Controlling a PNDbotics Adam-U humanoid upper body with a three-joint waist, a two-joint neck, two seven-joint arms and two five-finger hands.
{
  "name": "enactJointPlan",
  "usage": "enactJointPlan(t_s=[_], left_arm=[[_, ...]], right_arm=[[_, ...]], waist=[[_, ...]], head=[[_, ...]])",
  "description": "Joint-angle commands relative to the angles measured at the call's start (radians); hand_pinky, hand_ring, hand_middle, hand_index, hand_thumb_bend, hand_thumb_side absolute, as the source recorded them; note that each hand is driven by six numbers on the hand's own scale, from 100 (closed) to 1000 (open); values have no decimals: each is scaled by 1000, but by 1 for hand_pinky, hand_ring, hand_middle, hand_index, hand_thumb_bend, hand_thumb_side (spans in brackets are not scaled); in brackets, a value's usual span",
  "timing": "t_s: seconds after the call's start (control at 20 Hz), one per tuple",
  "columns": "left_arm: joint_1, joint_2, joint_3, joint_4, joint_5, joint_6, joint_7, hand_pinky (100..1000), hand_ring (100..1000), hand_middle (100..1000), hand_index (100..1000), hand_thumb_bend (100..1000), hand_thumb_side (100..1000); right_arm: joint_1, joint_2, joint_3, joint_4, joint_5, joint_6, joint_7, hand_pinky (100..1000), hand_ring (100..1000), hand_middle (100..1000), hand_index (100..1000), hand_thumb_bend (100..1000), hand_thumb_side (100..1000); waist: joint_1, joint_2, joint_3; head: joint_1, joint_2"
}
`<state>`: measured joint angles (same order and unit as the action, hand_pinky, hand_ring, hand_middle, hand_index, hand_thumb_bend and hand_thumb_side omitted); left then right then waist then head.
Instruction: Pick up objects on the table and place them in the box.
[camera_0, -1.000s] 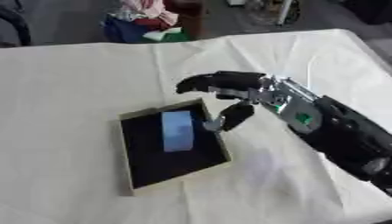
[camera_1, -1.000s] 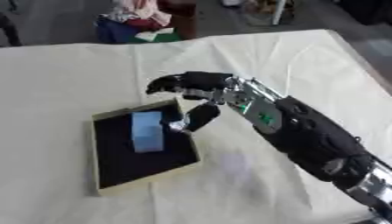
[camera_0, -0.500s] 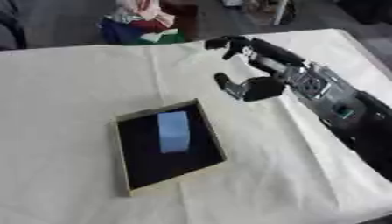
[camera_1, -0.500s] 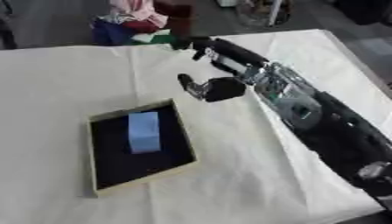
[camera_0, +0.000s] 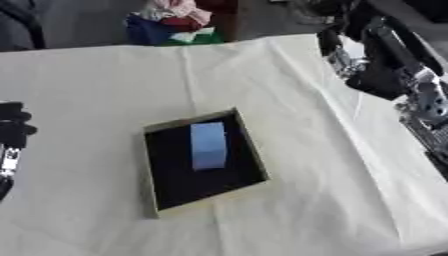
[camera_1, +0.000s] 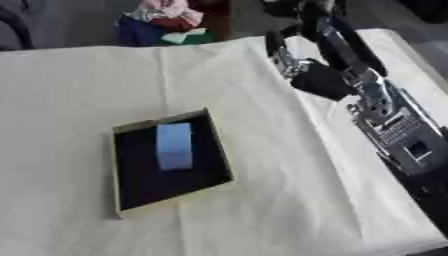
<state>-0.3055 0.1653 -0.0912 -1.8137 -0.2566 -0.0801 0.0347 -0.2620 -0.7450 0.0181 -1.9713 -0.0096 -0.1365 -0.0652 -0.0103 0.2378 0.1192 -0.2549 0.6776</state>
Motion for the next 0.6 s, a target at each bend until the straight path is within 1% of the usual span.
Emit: enactJointPlan(t_s=[0.05,0.3,0.45,0.6], left_arm=[[-1,7,10,-7,-6,0,9,762,613,623,766,365,729],[6,6,13,-2,-7,2,17,764,627,643,772,367,727],[9,5,13,1,-8,3,21,766,632,651,782,368,727],[12,5,11,4,-10,4,21,766,635,656,787,370,728]], right_arm=[[8,20,-25,-28,-12,-41,-9,741,899,814,979,100,589],[36,75,-25,-29,7,-103,1,741,897,813,977,100,556],[51,99,-16,-29,29,-120,12,741,898,813,976,100,549],[62,121,-3,-29,50,-124,24,740,898,812,976,100,535]], waist=[[1,-11,-6],[4,-10,-22],[7,-10,-24],[9,-10,-30]], head=[[30,13],[60,22],[70,25],[74,31]])
